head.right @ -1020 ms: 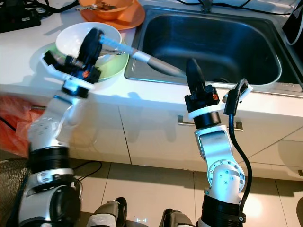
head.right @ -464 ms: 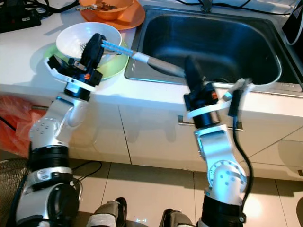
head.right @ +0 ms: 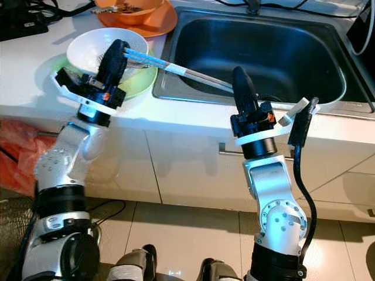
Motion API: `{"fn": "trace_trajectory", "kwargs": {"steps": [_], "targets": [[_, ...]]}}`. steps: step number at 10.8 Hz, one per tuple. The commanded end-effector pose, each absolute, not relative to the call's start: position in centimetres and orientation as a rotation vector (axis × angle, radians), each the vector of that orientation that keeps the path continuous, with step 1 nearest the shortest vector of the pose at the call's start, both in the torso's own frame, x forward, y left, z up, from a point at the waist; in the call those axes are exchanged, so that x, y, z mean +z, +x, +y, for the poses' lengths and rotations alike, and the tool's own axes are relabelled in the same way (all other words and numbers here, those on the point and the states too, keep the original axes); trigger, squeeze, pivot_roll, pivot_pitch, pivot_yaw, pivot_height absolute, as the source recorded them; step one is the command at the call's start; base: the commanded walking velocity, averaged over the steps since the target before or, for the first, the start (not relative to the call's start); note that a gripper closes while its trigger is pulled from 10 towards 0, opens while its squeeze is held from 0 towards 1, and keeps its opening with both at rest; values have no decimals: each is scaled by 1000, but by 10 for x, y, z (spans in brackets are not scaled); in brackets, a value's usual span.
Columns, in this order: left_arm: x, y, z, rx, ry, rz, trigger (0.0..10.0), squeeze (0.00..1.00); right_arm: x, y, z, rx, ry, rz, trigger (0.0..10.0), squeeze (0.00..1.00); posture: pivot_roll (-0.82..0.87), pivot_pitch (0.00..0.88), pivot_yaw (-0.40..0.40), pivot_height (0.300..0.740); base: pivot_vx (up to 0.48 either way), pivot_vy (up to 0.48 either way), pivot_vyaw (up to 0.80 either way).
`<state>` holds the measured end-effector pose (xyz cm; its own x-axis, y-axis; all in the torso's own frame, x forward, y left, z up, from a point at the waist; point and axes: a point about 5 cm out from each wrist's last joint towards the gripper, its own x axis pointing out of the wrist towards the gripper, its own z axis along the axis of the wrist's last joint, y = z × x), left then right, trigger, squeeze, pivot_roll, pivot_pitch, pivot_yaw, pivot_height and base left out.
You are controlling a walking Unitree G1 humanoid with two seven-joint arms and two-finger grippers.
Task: Kitchen organization
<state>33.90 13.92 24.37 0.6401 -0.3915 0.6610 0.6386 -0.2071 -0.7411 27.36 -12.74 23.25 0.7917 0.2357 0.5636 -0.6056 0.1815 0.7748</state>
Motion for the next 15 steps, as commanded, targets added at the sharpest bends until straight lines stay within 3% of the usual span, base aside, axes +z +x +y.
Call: {"fn": "trace_trajectory", "kwargs": {"steps": [1, 4, 5, 8, 14, 15], "targets": [[256, 331, 128, -1076, -1485, -204, 10000, 1000, 224, 272, -125, 583, 1261, -308, 0, 0, 74, 183, -45, 740, 0, 0, 0], [260, 329, 117, -1091, -1482, -193, 10000, 1000, 224, 273, -125, 582, 1271, -309, 0, 0, 74, 176, -43, 740, 0, 0, 0], [260, 327, 120, -1101, -1478, -189, 10000, 0, 224, 273, -125, 582, 1273, -310, 0, 0, 74, 173, -43, 740, 0, 0, 0], [262, 328, 132, -1109, -1479, -179, 10000, 0, 224, 273, -126, 573, 1280, -317, 0, 0, 75, 172, -42, 740, 0, 0, 0], [263, 315, 116, -1172, -1446, -143, 10000, 0, 224, 276, -133, 524, 1311, -338, 0, 0, 75, 179, -45, 740, 0, 0, 0], [264, 315, 112, -1171, -1410, -138, 10000, 1000, 224, 276, -133, 523, 1312, -338, 0, 0, 76, 182, -45, 740, 0, 0, 0]]}}
